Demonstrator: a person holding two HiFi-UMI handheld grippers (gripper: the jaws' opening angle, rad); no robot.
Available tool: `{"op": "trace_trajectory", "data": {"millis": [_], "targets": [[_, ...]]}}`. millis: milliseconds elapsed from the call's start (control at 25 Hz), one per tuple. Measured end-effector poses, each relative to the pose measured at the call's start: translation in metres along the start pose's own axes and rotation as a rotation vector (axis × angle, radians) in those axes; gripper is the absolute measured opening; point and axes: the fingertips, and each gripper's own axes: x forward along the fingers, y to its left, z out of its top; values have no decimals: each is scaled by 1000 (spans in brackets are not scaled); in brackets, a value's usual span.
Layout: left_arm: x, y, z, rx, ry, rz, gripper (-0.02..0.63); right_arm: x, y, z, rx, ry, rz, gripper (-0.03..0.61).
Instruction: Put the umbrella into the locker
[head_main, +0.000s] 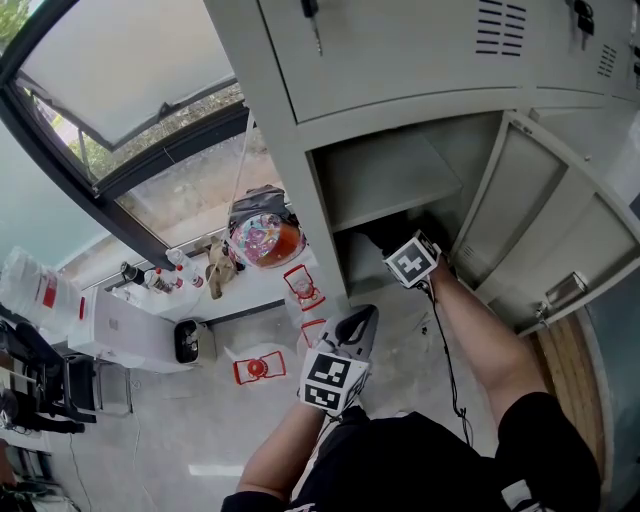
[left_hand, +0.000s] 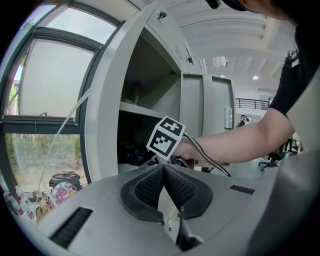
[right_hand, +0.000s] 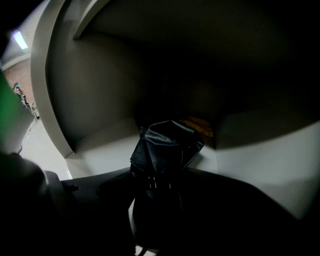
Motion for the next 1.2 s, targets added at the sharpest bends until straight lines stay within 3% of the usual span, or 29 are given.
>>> {"op": "trace_trajectory", "data": {"millis": [120, 880, 1120, 1200], "targets": [[-1, -2, 1, 1, -3, 1, 15, -3, 0, 2, -12, -21, -7, 305], [-5, -34, 5, 13, -27, 13, 15, -53, 16, 10, -38, -151, 0, 304], [-8, -55, 5, 24, -33, 9, 15, -77, 22, 4, -45, -203, 4, 253], [-9, -63, 5, 27, -35, 10, 15, -87, 25, 3, -44, -231, 5, 210]]}}
